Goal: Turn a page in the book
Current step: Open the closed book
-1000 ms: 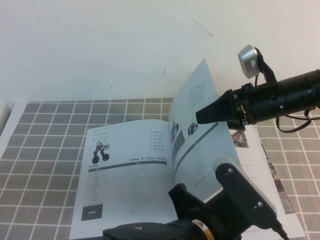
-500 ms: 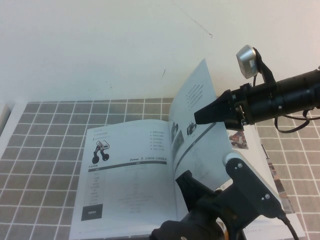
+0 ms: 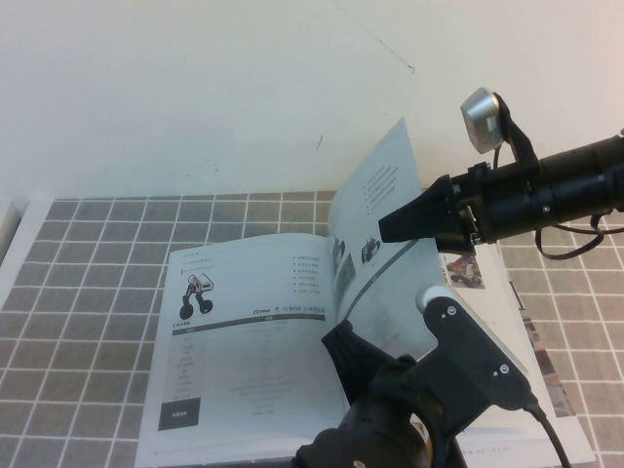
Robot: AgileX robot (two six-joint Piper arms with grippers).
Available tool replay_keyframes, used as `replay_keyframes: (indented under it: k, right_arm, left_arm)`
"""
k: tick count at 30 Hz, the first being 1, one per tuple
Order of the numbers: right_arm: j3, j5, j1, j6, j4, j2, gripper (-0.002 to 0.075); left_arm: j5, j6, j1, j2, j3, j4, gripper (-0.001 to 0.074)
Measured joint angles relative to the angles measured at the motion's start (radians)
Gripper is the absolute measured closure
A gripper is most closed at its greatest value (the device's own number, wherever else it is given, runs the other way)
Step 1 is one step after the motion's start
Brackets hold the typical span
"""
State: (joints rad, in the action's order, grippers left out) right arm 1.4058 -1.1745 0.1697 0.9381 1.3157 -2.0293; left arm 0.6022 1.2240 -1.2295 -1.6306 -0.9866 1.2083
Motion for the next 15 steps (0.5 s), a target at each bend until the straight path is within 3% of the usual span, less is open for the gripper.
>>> replay_keyframes:
  k: [15]
  right_arm:
    - [0.023, -0.002, 0.0, 0.015, 0.0, 0.025, 0.032]
  left_arm:
    - [0.042, 0.0, 0.0, 0.0, 0.0, 0.0, 0.0738]
